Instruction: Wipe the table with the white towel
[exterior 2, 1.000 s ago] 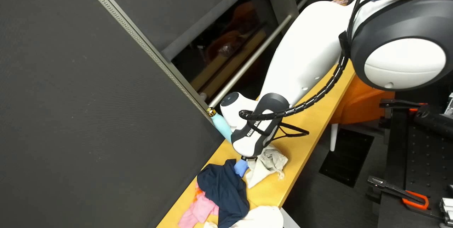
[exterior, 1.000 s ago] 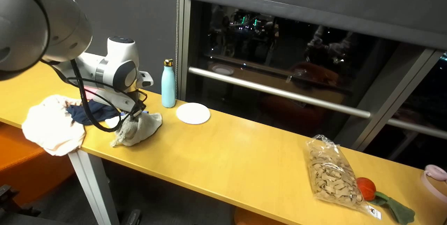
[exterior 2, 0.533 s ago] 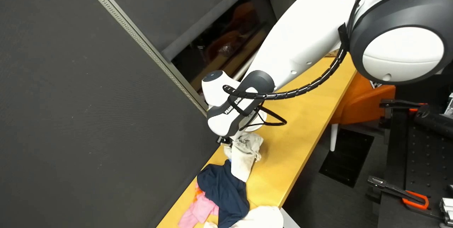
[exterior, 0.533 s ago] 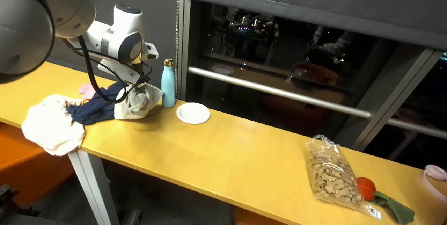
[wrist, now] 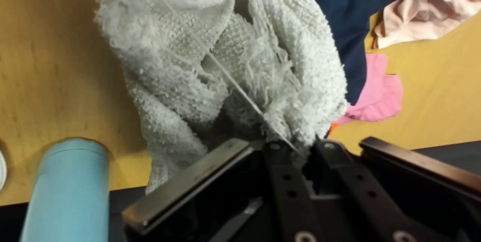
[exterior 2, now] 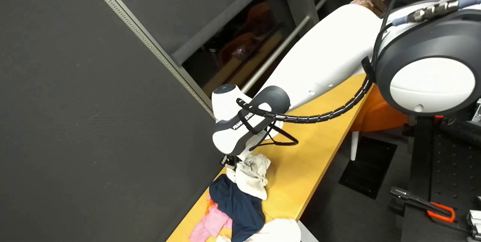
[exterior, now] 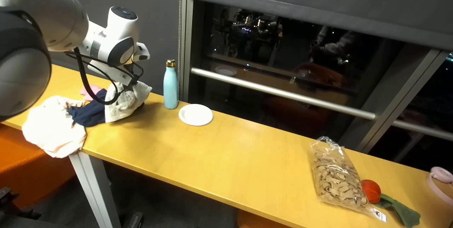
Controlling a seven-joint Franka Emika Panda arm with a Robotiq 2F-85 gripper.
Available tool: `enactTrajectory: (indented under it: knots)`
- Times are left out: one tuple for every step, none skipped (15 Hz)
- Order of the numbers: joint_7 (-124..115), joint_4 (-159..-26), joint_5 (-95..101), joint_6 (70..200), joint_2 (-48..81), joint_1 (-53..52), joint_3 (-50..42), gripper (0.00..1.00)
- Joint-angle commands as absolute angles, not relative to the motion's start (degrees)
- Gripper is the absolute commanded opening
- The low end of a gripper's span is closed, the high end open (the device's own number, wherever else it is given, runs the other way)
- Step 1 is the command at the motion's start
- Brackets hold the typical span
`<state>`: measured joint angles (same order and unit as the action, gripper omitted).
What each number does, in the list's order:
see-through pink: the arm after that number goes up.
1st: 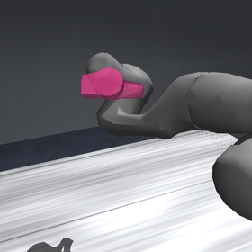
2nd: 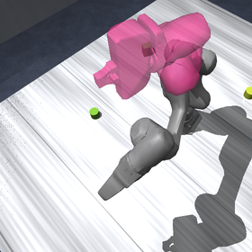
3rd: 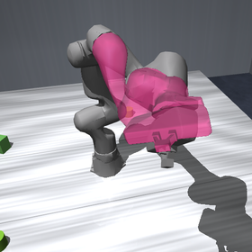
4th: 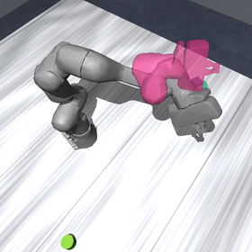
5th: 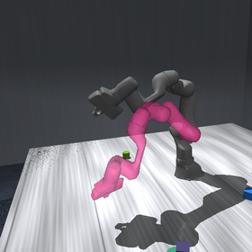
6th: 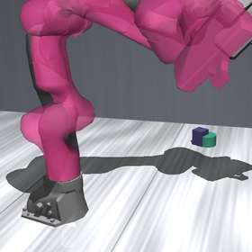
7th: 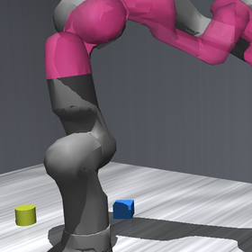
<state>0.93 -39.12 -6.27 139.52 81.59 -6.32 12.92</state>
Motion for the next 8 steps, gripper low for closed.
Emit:
enactTrajectory:
  knots:
    - [8.98,-30.76,-11.16,138.45,86.86,-6.41,19.28,0.03]
    - [11.61,-29.46,-12.31,138.13,87.78,-6.71,21.16,0.03]
    - [13.96,-30.05,-12.20,138.57,87.64,-6.33,23.76,0.03]
    - [17.14,-33.85,-15.21,139.69,85.11,-6.47,23.99,0.03]
    - [19.11,-33.73,-16.25,139.17,85.20,-6.53,25.06,0.03]
    - [20.99,-33.67,-17.48,138.34,85.16,-6.60,25.84,0.03]
    - [21.56,-33.73,-18.36,137.61,85.12,-6.81,26.09,0.03]
    - [21.25,-33.77,-19.07,136.93,85.11,-6.90,25.87,0.03]
